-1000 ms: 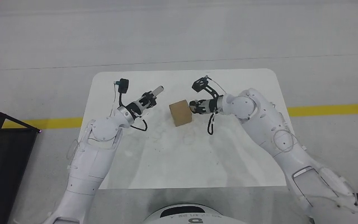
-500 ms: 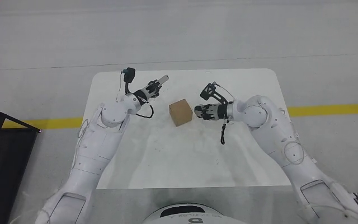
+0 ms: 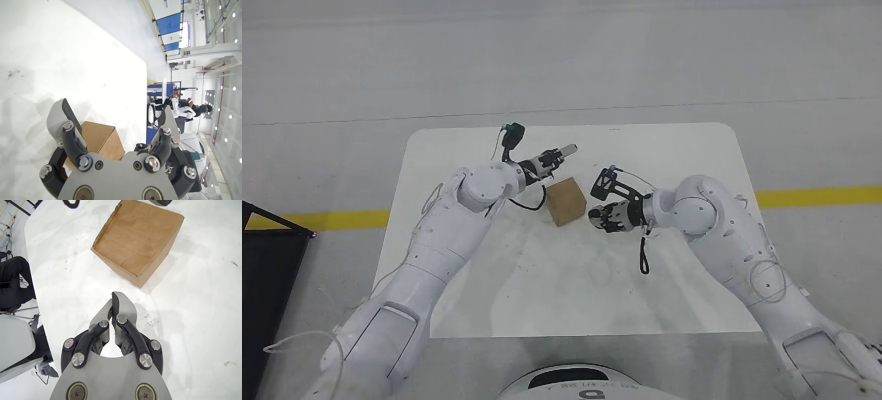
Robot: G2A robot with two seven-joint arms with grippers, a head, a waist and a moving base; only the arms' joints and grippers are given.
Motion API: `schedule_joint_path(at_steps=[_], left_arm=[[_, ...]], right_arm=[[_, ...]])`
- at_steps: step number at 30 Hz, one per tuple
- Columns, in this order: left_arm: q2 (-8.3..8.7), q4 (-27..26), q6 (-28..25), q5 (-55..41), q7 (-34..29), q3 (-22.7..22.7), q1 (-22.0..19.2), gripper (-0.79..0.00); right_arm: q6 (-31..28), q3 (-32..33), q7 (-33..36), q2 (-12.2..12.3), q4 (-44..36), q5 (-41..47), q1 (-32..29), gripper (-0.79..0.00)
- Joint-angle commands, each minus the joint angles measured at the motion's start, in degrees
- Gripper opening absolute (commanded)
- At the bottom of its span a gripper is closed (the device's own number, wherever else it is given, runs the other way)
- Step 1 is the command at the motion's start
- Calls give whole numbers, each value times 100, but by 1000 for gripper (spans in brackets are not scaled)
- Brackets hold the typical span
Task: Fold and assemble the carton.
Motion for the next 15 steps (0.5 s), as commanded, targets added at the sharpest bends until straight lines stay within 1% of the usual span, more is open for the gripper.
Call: schedule_joint_path(at_steps=[1,3,7,10,15], left_arm=[[-13,98,-105,-151,-218,-2,-35,0],[-16,171,-196,-253,-434,-9,-44,0],[-13,263,-337,-439,-634,-73,-20,0],[-10,291,-380,-494,-698,-100,0,0],[-3,274,-424,-621,-867,-146,32,0]], right_arm=[[54,-5,-45,3,2,-20,-3,-785],[92,25,-91,15,29,-16,-17,-785],[167,76,-67,47,57,-10,-71,-785],[146,-39,182,48,7,-33,-54,-785],[249,-225,199,9,-53,-97,66,-785]])
